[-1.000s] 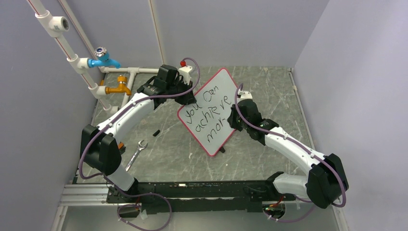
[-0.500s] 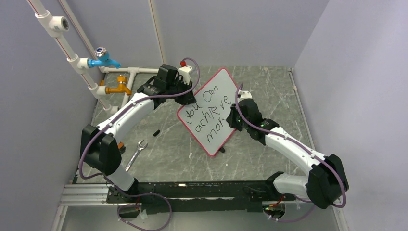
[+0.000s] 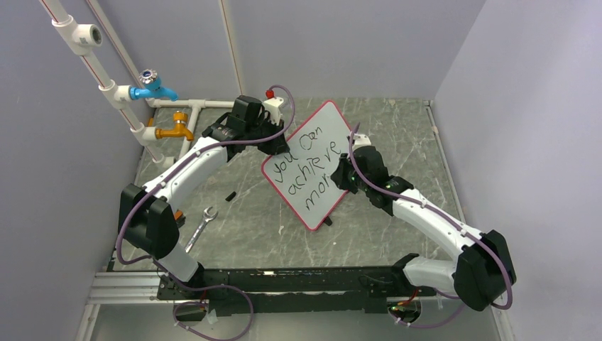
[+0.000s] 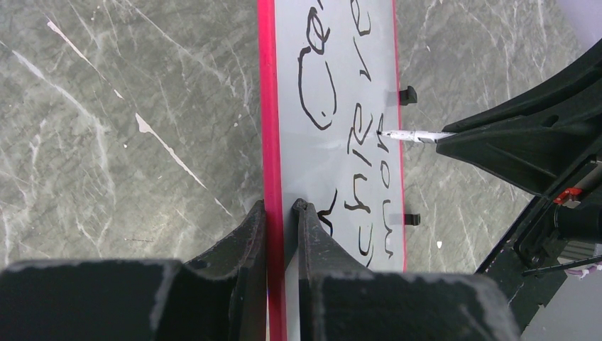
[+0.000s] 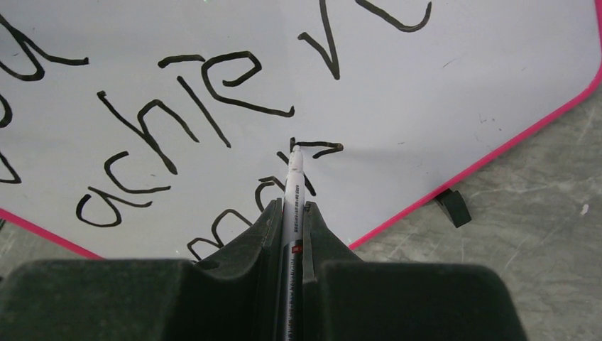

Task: Write a sentence on the whiteboard
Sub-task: Write a sentence on the whiteboard, then put down the whiteboard on the whiteboard stand, then pick up the pen cap from the center of the board.

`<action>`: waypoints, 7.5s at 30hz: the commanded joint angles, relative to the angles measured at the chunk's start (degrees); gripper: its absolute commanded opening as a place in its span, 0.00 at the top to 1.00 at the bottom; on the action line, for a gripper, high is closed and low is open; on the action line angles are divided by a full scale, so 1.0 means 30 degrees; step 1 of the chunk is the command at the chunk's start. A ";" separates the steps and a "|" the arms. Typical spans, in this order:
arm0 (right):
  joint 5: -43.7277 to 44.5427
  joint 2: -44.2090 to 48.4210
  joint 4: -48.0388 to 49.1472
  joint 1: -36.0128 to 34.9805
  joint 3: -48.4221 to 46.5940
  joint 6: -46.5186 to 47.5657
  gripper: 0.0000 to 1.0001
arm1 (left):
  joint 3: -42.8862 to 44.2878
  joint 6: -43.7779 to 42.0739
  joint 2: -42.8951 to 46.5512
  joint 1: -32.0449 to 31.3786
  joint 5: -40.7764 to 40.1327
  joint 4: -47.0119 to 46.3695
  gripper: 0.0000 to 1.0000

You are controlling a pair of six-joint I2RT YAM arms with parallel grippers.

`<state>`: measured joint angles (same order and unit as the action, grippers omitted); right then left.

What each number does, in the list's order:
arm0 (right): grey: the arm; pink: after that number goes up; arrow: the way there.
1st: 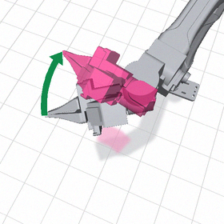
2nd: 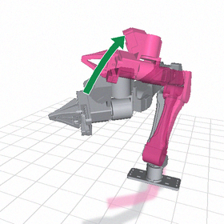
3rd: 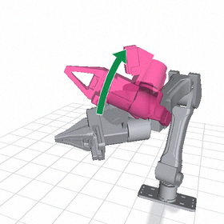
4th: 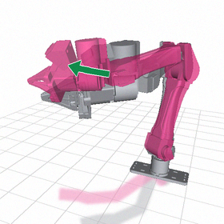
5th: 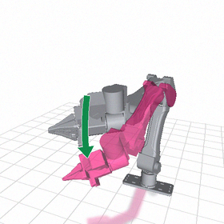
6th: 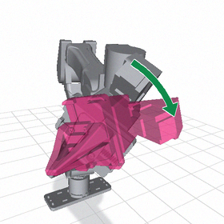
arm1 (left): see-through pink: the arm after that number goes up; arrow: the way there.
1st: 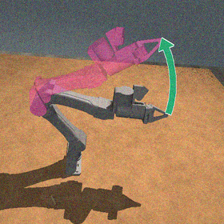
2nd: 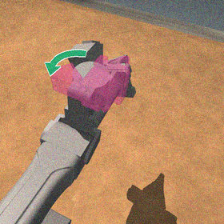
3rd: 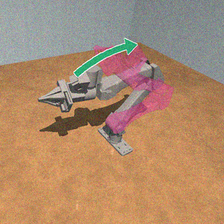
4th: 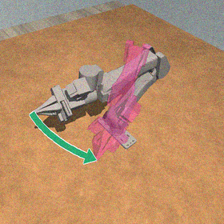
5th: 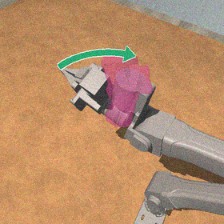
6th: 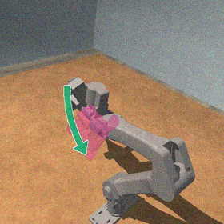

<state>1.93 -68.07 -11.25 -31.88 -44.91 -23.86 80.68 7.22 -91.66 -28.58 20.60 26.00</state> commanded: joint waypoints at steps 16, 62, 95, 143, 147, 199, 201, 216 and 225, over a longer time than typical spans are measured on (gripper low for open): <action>0.0462 0.0209 0.0461 -0.0163 0.2041 -0.0552 1.00 | 0.0569 -0.1330 0.0371 -0.0218 -0.0795 -0.0053 1.00; 0.4327 0.4496 -0.4525 0.0970 -0.3556 -0.0089 1.00 | 0.1376 -0.2109 -0.0404 -0.0345 0.0336 0.0918 1.00; 0.5749 0.8035 -0.5253 0.0980 -0.2310 -0.0436 1.00 | 0.3189 -0.6118 -0.4286 -0.3009 0.5228 0.4221 0.96; 0.5724 0.7201 -0.4429 0.0980 -0.1964 -0.0080 1.00 | 0.2960 -0.4314 -0.3403 -0.3670 0.2670 0.3073 0.45; 0.5662 0.7180 -0.4396 0.0977 -0.2015 -0.0060 1.00 | 0.3210 -0.3971 -0.3059 -0.3685 0.2585 0.3019 0.40; 0.2133 0.7658 -0.5921 0.0987 -0.4195 0.0601 1.00 | -1.0487 0.2770 0.4238 0.1542 -1.0586 0.0605 0.30; 0.2088 0.7528 -0.5940 0.0987 -0.4192 0.0570 1.00 | -1.0516 0.2741 0.3731 0.1876 -1.0085 0.0313 0.30; 0.1716 0.7002 -0.5832 0.0973 -0.4309 0.0379 1.00 | -1.0562 0.3247 0.1526 0.4062 -0.7047 -0.0714 0.39; 0.1883 0.6975 -0.5919 0.1001 -0.4282 0.0408 1.00 | -1.0565 0.3526 0.0176 0.4399 -0.5576 -0.1240 0.57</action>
<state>7.35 -47.27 -29.95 -28.95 -55.70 -22.63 48.90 16.25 -89.69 -15.40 -0.58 24.53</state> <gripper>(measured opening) 0.124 0.478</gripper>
